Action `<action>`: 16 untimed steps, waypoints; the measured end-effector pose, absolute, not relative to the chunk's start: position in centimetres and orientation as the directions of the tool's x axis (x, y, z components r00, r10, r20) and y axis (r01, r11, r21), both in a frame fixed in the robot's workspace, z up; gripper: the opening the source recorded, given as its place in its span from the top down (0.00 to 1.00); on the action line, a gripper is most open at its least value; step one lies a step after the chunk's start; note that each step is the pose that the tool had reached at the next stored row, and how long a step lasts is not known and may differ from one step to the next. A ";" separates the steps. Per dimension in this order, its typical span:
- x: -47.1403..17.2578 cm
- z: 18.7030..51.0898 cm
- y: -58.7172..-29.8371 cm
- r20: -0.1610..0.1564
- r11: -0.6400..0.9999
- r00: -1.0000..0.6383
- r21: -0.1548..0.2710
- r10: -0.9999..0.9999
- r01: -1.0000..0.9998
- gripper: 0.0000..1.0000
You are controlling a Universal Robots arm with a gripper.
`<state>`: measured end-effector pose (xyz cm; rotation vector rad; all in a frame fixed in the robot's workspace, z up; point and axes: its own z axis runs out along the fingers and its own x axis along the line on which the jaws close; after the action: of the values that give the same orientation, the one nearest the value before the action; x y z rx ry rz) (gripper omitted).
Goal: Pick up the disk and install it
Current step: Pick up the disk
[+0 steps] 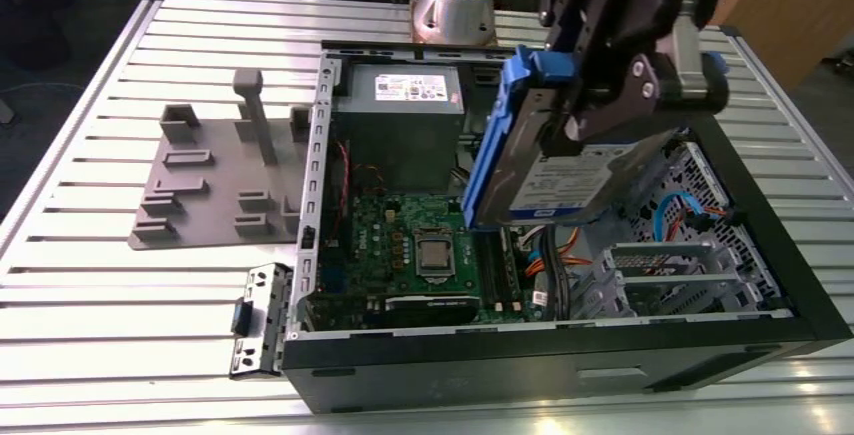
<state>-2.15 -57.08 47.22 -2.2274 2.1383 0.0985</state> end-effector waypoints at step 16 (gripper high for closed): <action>1.7 46.7 -57.7 -0.083 -0.041 0.040 0.013 -0.996 -0.999 0.64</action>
<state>1.66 -57.72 46.73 -2.2301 2.1415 0.1063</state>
